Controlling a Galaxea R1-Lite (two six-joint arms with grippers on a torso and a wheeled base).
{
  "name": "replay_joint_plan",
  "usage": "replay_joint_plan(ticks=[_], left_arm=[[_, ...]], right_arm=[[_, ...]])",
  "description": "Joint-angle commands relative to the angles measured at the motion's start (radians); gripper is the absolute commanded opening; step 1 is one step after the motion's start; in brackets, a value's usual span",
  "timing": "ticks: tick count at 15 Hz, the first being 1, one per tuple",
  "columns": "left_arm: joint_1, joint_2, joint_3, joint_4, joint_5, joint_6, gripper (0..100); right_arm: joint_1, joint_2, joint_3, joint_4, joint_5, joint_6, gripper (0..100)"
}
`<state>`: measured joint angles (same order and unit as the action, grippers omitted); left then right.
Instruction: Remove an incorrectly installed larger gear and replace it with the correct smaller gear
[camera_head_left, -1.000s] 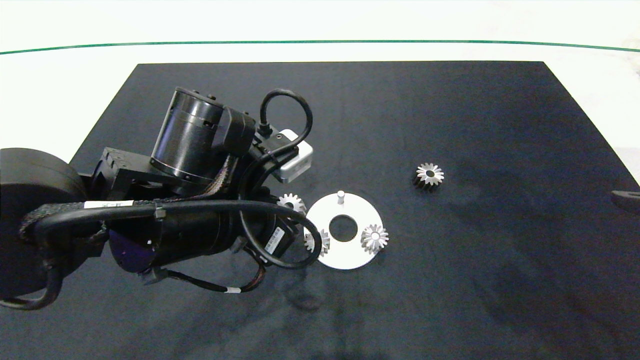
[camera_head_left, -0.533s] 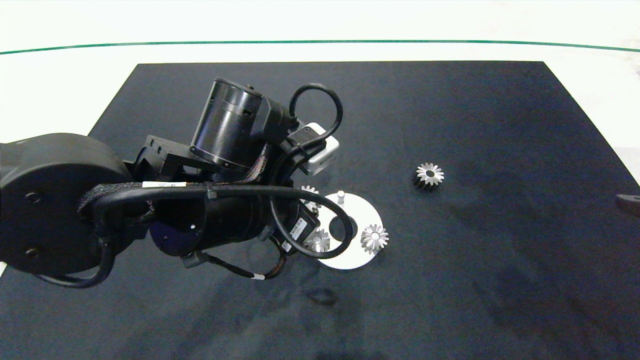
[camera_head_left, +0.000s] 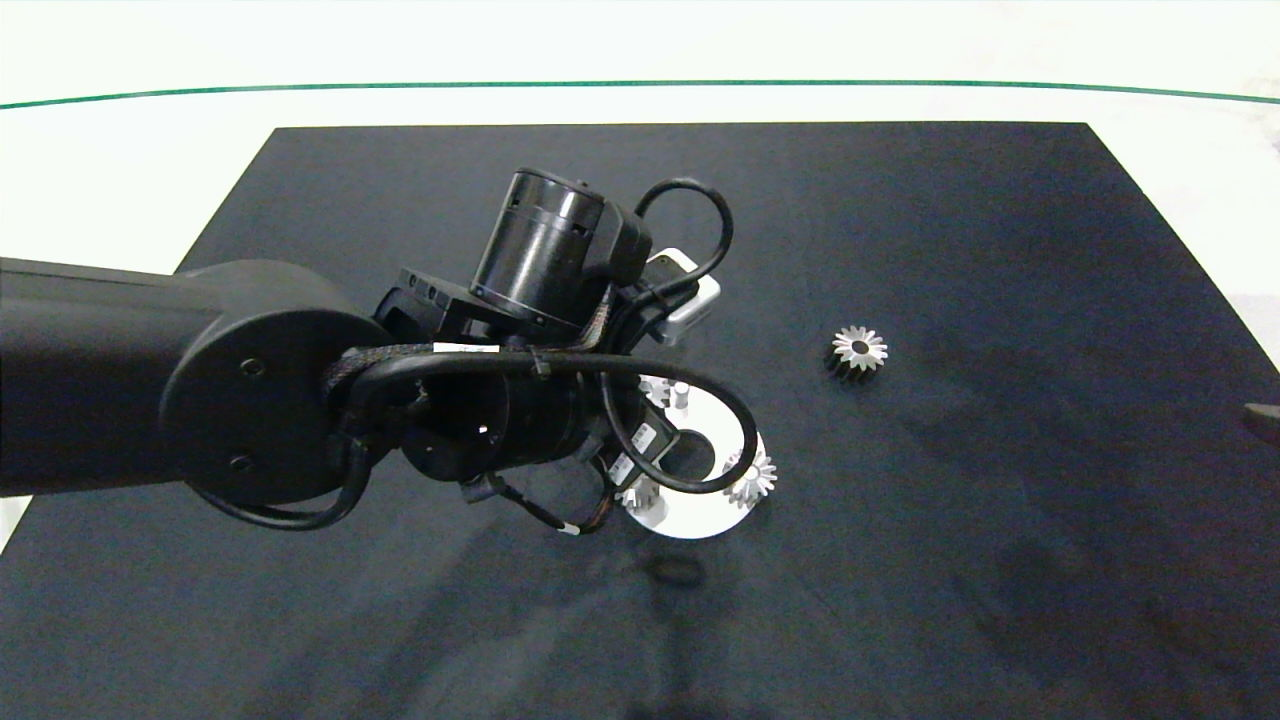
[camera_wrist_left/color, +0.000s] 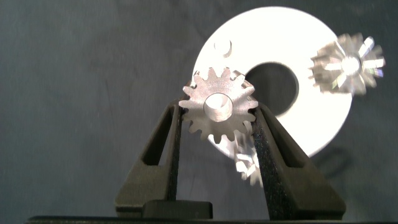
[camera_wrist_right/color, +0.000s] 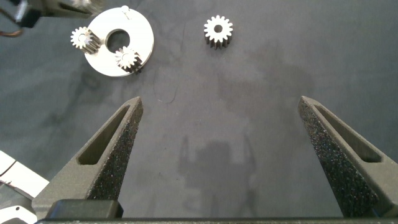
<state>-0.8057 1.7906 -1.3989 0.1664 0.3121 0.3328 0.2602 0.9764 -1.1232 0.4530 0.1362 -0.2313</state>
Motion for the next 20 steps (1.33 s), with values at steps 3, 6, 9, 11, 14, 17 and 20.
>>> replay_joint_plan(ticks=[3,6,9,11,14,17,20], left_arm=[[-0.003,0.065,-0.06,0.001,0.007,0.002,4],[-0.003,0.078,-0.075,0.001,0.007,0.002,4],[-0.003,0.09,-0.084,0.004,0.007,0.002,4],[-0.003,0.099,-0.095,0.004,0.007,0.002,4],[-0.004,0.115,-0.12,0.004,0.007,0.002,4],[-0.006,0.121,-0.121,0.004,0.007,0.002,4],[-0.007,0.128,-0.124,0.004,0.007,0.002,4]], right_arm=[[0.002,-0.004,0.014,0.003,0.002,0.0,100],[0.001,-0.012,0.017,0.003,0.003,0.0,100],[0.002,-0.013,0.025,0.003,0.002,0.017,100],[0.002,-0.013,0.026,0.003,0.002,0.018,100],[0.002,-0.013,0.026,0.003,0.002,0.018,100],[0.001,-0.016,0.026,0.003,0.002,0.021,100],[0.002,-0.016,0.026,0.003,0.002,0.021,100]])
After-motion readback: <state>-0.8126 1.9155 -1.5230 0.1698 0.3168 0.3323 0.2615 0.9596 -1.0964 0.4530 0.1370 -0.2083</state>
